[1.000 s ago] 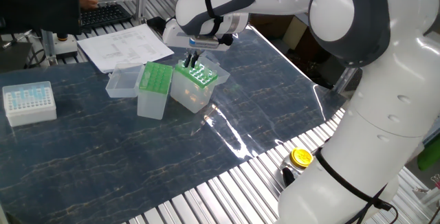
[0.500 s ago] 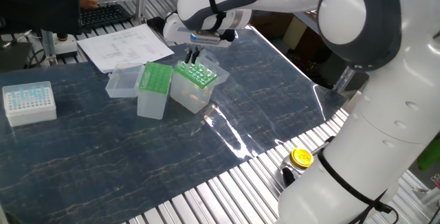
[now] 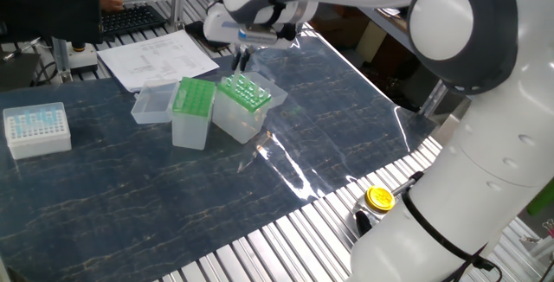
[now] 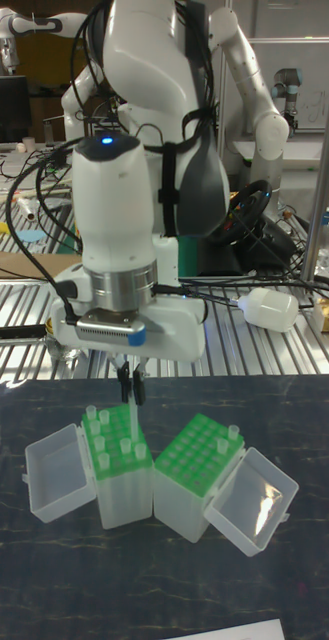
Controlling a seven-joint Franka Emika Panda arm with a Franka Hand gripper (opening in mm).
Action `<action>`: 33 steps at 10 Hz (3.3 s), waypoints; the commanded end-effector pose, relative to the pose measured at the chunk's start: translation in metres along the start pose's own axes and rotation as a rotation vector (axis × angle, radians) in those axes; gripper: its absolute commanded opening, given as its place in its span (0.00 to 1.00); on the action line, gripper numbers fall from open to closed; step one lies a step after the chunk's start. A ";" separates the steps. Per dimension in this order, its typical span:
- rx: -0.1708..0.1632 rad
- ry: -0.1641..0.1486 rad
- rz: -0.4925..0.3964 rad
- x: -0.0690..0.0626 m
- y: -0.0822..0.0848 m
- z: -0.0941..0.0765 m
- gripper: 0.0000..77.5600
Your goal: Transfer all large pipette tips from one holder to another
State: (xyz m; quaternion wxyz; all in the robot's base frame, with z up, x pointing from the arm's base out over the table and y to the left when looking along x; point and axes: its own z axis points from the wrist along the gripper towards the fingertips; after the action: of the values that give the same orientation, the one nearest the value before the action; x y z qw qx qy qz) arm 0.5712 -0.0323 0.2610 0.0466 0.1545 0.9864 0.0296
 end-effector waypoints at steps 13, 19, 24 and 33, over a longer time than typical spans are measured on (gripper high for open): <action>0.069 -0.012 0.021 -0.003 0.010 -0.090 0.03; 0.059 0.006 0.058 0.000 0.022 -0.111 0.03; 0.042 0.017 0.164 0.004 0.050 -0.112 0.03; 0.034 0.016 0.291 -0.002 0.087 -0.100 0.03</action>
State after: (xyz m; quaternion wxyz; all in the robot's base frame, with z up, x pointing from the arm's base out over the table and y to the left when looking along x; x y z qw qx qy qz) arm 0.5867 0.0421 0.3660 0.0300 0.2912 0.9560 0.0189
